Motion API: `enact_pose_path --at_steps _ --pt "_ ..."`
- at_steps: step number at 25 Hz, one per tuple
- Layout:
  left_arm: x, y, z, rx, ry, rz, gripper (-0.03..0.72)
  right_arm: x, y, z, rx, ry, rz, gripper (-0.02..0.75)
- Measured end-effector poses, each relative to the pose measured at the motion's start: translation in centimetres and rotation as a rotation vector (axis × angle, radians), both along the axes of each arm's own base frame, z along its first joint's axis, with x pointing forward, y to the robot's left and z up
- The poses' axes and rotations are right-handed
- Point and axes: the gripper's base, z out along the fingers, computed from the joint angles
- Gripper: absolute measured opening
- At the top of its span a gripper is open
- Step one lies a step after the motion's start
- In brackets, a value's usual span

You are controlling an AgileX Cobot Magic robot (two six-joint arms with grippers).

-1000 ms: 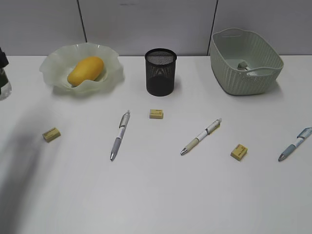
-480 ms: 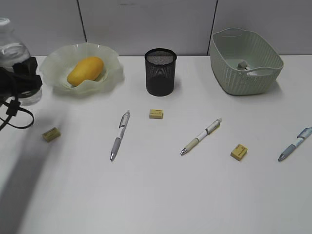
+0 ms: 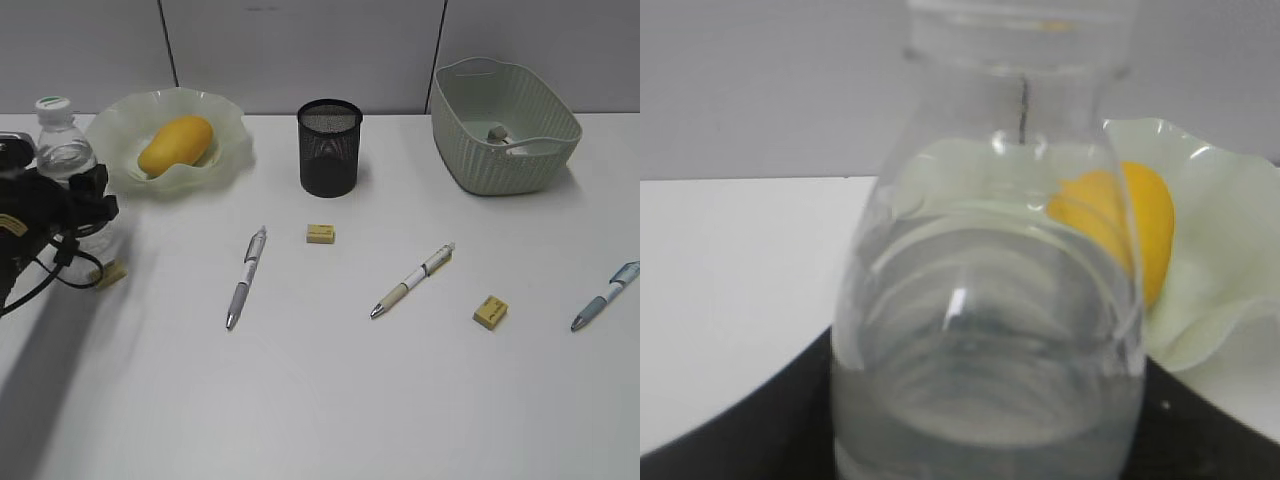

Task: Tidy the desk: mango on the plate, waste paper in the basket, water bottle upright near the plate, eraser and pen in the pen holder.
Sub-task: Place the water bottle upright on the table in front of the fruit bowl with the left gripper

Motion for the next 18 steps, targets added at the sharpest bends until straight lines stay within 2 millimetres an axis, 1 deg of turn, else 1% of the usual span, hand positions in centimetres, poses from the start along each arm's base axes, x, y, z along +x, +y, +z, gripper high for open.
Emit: enact_pose_path --at_steps 4,8,12,18 --pt "0.6 -0.1 -0.3 -0.006 -0.020 0.002 0.493 0.0 0.0 0.0 0.000 0.000 0.000 0.507" --pt "0.7 -0.1 -0.4 -0.008 -0.027 0.002 0.493 0.0 0.0 0.0 0.000 0.000 0.000 0.507" --pt "0.6 -0.1 -0.5 -0.008 -0.032 0.003 0.530 0.0 0.0 0.0 0.000 0.000 0.000 0.507" --pt "-0.5 0.1 -1.2 -0.001 0.011 0.004 0.583 0.0 0.0 0.0 0.000 0.000 0.000 0.507"
